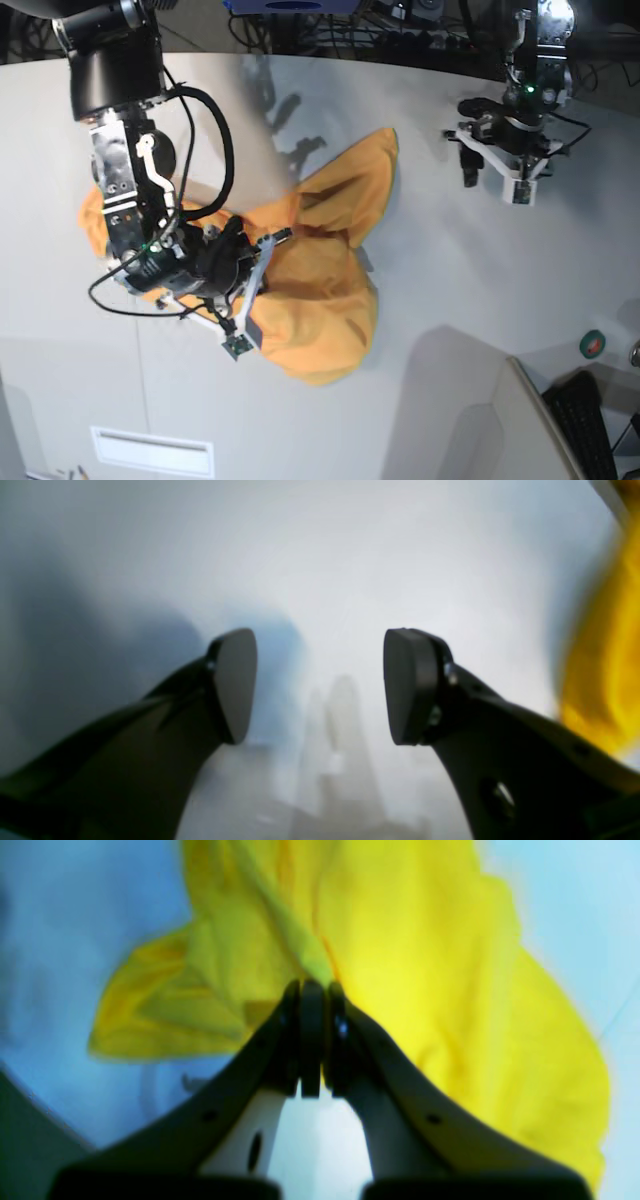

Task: Layout the t-shirt on the table in an organized manner, then fold the t-shirt properly
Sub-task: 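Lower the left gripper onto the shirt and grasp another edge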

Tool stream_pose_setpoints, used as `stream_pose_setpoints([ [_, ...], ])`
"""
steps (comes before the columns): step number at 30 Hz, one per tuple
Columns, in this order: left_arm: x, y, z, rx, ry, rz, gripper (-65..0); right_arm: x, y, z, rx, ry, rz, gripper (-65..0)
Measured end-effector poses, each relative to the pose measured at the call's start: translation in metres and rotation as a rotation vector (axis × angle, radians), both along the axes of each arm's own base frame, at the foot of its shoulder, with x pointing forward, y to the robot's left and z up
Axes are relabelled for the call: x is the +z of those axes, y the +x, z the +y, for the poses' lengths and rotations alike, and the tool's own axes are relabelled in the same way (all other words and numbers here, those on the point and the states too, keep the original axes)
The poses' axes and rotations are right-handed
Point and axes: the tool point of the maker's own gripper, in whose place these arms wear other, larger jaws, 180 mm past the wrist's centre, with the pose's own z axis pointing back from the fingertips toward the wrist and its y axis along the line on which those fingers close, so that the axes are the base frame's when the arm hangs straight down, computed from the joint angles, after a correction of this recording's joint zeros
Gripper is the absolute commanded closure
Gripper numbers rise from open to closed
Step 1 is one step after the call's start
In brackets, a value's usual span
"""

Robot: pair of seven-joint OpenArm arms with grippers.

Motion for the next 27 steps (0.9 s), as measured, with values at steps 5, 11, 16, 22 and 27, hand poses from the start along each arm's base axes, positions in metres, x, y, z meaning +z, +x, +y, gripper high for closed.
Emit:
stream_pose_setpoints([
  [5, -0.002, 0.023, -0.046, -0.143, 0.013, -0.018, -38.0, 0.044, -0.022, -0.021, 0.018, -0.042, -0.140, 0.0],
  [11, 0.013, 0.055, -0.042, -0.144, 0.032, -0.073, -39.0, 0.026, -0.045, -0.047, -0.025, -0.076, -0.087, 0.0],
  [16, 0.036, 0.111, -0.074, -0.236, 0.030, -0.166, -39.2, 0.018, -0.053, -0.055, -0.058, -0.053, -0.087, 0.0],
  [22, 0.015, 0.131, -0.128, -0.502, -0.009, -0.080, -39.2, 0.014, -0.058, -0.056, -0.063, -0.055, -0.076, 0.0],
  [27, -0.005, 0.138, -0.116, -0.545, -0.004, 0.005, -39.2, 0.013, -0.058, -0.057, -0.062, -0.059, -0.075, 0.0],
])
